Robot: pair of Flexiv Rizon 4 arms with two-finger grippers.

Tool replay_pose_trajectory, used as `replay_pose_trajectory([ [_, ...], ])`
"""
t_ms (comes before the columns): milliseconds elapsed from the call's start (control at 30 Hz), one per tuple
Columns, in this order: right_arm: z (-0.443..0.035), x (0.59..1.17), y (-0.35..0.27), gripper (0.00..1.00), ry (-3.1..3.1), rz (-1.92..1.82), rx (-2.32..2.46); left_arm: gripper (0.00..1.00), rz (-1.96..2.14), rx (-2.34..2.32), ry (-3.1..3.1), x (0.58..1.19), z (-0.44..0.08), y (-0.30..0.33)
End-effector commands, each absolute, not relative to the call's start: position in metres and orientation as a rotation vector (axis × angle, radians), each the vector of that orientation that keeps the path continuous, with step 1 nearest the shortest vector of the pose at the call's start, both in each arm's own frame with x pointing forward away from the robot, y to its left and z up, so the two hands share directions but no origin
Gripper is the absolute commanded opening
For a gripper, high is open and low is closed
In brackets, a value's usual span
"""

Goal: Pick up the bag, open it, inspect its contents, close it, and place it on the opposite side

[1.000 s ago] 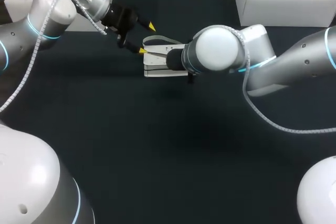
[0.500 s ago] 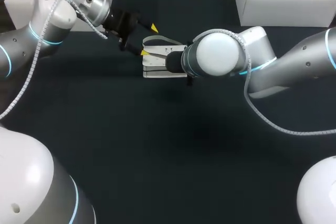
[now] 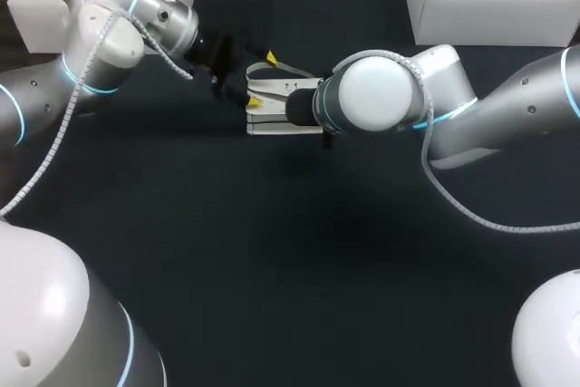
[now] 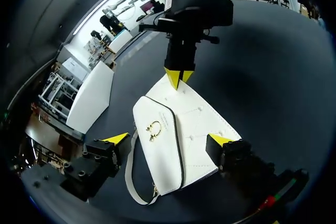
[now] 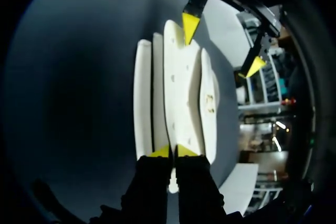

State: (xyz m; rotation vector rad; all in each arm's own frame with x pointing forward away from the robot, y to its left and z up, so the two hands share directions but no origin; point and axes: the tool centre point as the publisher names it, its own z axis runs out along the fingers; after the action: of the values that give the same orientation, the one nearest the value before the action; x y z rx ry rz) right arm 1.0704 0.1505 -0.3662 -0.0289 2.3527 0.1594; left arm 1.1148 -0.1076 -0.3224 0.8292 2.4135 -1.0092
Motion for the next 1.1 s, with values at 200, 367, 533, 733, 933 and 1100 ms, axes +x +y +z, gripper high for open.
replay_pose_trajectory([
  [200,-0.368,1.07,0.15,0.0,2.348,0.164,-0.029,0.68,-1.001,0.801,2.373,1.114,-0.333,-0.114],
  [367,-0.368,1.07,0.15,0.0,2.348,0.164,-0.029,0.43,-0.965,0.804,2.362,1.118,-0.338,-0.118],
  [533,-0.368,1.07,0.15,0.0,2.348,0.164,-0.029,0.43,-0.93,0.801,2.356,1.123,-0.343,-0.121],
  [733,-0.368,1.07,0.15,0.0,2.348,0.164,-0.029,0.38,-0.905,0.79,2.339,1.125,-0.346,-0.123],
  [933,-0.368,1.07,0.15,0.0,2.348,0.164,-0.029,0.32,-0.864,0.77,2.315,1.129,-0.349,-0.125],
  [1100,-0.368,1.07,0.15,0.0,2.348,0.164,-0.029,0.36,-0.837,0.757,2.31,1.136,-0.352,-0.127],
])
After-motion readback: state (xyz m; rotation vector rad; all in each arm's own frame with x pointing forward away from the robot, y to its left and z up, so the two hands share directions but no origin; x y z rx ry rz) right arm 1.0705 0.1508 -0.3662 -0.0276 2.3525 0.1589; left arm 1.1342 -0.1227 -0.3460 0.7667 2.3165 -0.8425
